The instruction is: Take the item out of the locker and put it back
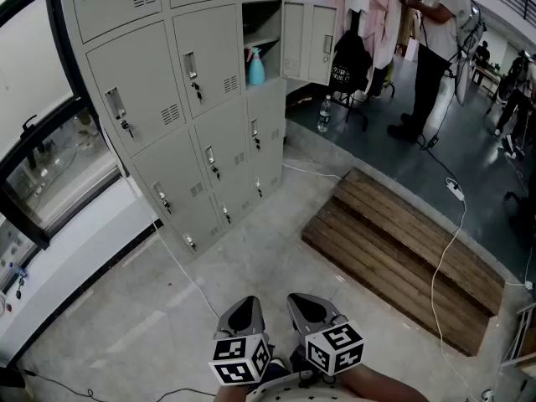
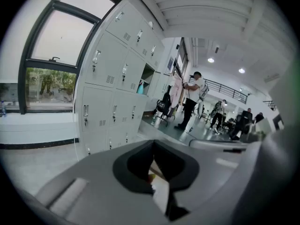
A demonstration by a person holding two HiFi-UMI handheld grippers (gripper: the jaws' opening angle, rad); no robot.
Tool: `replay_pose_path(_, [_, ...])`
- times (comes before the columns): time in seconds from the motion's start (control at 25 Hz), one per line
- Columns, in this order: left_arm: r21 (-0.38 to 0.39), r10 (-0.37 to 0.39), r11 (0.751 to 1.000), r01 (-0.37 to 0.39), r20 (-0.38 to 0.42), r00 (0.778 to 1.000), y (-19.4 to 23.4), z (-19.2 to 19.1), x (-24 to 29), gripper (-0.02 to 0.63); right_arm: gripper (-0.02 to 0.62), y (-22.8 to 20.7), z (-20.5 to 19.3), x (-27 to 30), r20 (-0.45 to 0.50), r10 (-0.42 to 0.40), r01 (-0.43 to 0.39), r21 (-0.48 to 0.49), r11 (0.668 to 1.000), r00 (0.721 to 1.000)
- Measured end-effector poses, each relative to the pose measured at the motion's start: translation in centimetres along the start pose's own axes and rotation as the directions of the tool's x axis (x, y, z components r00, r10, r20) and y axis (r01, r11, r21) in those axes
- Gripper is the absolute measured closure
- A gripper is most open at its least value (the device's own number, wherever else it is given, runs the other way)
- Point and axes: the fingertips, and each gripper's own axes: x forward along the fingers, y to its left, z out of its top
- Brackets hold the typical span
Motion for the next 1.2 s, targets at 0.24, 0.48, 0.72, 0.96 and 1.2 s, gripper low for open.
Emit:
replay_pose_path(0.24, [0.016, 0.018, 1.000, -0.018, -0.018, 1.000, 0.7, 0.7, 4.4, 0.600, 0.595, -3.4, 0.9, 3.3, 0.014, -0.004, 0.003, 0.031, 1.000, 1.000])
replay_pose_path(0.48, [0.010, 0.052, 0.999, -0.052, 0.003, 0.999, 0.6, 3.9, 12.8, 0.600, 0.595, -8.8, 4.9, 9.8, 0.014, 0.068, -0.067, -0.028, 0.997, 0.998])
replay_pose_path(0.72, [-0.005, 0.095, 0.995, -0.095, 0.051, 0.994, -1.2, 10.6, 23.3, 0.600, 0.596, -17.1, 11.7, 15.7, -0.001, 0.121, -0.120, -0.102, 0.988, 0.993])
replay_pose_path(0.96, [-0.023, 0.143, 0.990, -0.142, 0.082, 0.986, -2.4, 15.8, 32.5, 0.600, 0.596, -25.3, 16.7, 20.4, -0.004, 0.133, -0.132, -0.118, 0.984, 0.991])
replay_pose_path(1.2, [-0.019, 0.165, 0.986, -0.164, 0.063, 0.984, -3.0, 18.1, 38.0, 0.600, 0.596, -30.4, 18.8, 23.4, -0.007, 0.126, -0.127, -0.077, 0.989, 0.992])
